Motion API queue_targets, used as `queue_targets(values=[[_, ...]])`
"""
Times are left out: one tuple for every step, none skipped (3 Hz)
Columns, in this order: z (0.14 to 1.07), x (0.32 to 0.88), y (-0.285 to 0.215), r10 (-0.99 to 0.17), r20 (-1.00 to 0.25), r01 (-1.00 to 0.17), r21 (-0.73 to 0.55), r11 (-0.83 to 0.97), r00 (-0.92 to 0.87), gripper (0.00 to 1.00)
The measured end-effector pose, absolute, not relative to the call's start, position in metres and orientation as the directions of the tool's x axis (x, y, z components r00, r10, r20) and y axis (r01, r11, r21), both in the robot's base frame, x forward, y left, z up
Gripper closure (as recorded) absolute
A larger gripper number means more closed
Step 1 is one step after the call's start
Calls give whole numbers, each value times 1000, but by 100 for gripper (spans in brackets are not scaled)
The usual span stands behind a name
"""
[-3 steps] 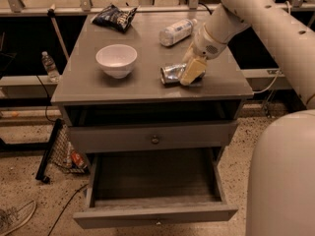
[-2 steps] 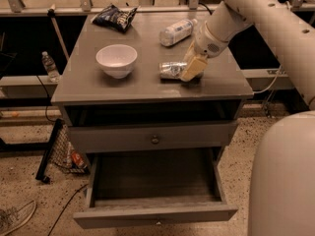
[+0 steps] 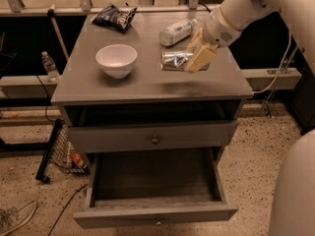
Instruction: Place redbull can into middle drawer
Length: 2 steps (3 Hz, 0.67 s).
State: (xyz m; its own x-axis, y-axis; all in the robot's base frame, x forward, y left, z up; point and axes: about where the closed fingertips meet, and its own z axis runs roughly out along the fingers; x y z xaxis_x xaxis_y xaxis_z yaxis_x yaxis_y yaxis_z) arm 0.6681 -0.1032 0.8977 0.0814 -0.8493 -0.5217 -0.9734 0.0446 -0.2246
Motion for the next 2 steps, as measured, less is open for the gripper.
queue_targets(values=[[899, 667, -103, -848, -524, -973, -226, 43, 85, 100], [900, 665, -102, -841, -535, -973, -228, 44, 87, 100]])
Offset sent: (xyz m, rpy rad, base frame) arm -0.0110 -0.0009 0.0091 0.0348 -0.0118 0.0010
